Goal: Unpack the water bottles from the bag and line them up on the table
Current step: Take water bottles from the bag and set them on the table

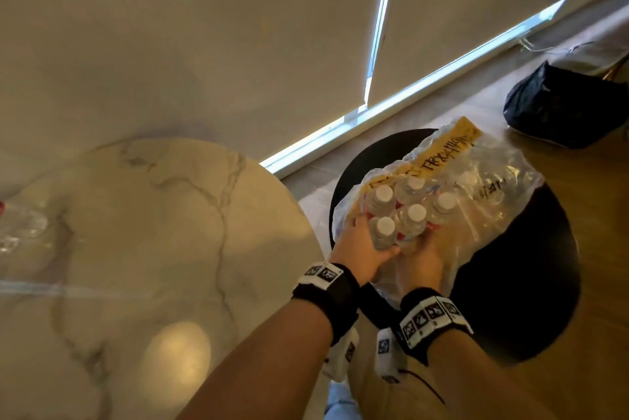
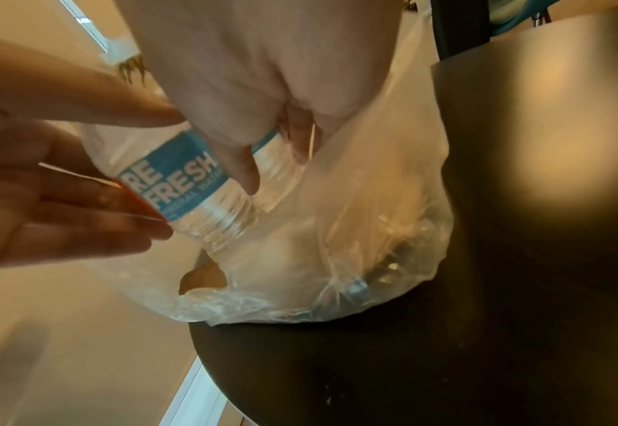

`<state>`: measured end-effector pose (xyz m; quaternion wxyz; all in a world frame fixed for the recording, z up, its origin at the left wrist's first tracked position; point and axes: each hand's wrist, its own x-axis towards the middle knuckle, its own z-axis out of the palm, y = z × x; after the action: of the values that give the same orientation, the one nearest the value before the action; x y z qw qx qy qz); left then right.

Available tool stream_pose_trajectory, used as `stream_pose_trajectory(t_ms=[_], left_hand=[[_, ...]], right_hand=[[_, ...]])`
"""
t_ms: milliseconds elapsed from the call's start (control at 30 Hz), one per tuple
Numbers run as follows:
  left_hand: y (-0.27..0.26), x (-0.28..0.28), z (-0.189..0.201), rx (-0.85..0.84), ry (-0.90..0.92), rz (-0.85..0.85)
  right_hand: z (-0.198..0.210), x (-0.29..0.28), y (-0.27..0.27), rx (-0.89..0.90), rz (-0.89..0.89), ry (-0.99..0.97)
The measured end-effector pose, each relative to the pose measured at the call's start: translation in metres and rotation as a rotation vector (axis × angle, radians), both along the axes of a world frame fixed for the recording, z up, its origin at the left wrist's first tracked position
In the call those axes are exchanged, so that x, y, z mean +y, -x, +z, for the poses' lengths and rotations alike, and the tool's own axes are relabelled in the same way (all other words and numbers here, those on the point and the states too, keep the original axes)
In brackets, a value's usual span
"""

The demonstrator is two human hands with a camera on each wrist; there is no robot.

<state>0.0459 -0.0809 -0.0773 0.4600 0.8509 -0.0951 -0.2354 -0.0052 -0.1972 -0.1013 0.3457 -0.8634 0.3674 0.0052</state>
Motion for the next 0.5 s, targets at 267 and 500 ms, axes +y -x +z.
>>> stream_pose_trajectory(t_ms=[267,500], left_hand=[[-0.005,0.006,-0.011,0.059,0.01,-0.019],[0.012,0.044,0.026,0.023,0.071,-0.013]], right_hand=[[-0.018,0.003,-0.004,-0.049,-0.165,-0.023],[-0.004,0.007,0.005,-0.024,-0.026,-0.036]])
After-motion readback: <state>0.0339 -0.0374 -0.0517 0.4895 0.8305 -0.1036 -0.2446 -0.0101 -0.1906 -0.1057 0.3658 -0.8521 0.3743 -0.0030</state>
